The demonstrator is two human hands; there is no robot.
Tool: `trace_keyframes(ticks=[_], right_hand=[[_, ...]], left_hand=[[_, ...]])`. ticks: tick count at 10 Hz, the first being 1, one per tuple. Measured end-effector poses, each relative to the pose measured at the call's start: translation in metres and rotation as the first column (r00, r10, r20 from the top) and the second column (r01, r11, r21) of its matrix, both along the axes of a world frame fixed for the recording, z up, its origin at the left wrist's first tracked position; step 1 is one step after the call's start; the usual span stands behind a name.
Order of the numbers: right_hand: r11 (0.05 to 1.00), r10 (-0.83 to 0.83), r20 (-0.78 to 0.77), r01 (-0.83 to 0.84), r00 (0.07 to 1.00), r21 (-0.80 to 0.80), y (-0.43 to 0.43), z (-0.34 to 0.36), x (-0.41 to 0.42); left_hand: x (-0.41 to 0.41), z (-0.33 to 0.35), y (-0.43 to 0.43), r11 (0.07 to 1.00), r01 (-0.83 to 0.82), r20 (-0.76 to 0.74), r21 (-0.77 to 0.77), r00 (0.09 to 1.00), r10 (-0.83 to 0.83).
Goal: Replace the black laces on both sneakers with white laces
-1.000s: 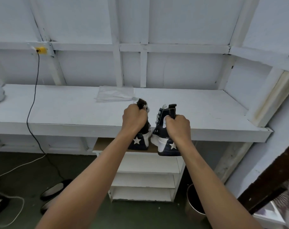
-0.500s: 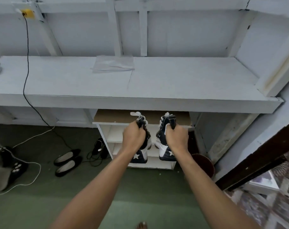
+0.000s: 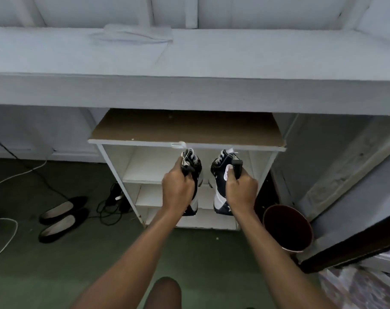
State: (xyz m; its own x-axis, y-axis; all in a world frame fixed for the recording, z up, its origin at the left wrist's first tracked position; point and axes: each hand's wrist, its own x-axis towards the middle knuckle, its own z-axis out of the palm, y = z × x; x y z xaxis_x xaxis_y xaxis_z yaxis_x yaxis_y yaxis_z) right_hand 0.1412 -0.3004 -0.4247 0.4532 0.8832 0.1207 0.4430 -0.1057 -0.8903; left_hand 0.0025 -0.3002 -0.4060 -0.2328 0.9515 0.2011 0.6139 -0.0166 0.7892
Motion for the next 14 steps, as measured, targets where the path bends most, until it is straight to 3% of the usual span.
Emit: trace_keyframes(ticks=[3,5,10,13,14], right_hand=[[0.949,-0.043,0.094,0.011,0.995,0.316,0.095,-0.121,-0.009],[0.899,-0.05,0.169,-0.029,0.984,0.437,0.154,-0.137,-0.01],[0.886,-0.044,0.152,-0.031,0.987,0.462,0.193,-0.163,-0.015],[0.923,0.117,0.096,-0.144,0.988,0.357,0.179,-0.16,-0.008],[0.931,0.21,0.091,-0.227,0.973,0.285,0.166,-0.144,-0.001]], left_hand=[[-0.005,-0.128,0.1,0.963,-0.018,0.006,0.27,1.0,0.017],[-0.001,-0.15,0.158,0.9,-0.005,0.011,0.435,1.0,0.001],[0.007,-0.163,0.195,0.914,-0.017,0.098,0.405,0.995,-0.025],[0.003,-0.165,0.19,0.951,0.049,0.131,0.305,0.987,-0.093],[-0.008,-0.156,0.176,0.975,0.14,0.144,0.175,0.976,-0.166]])
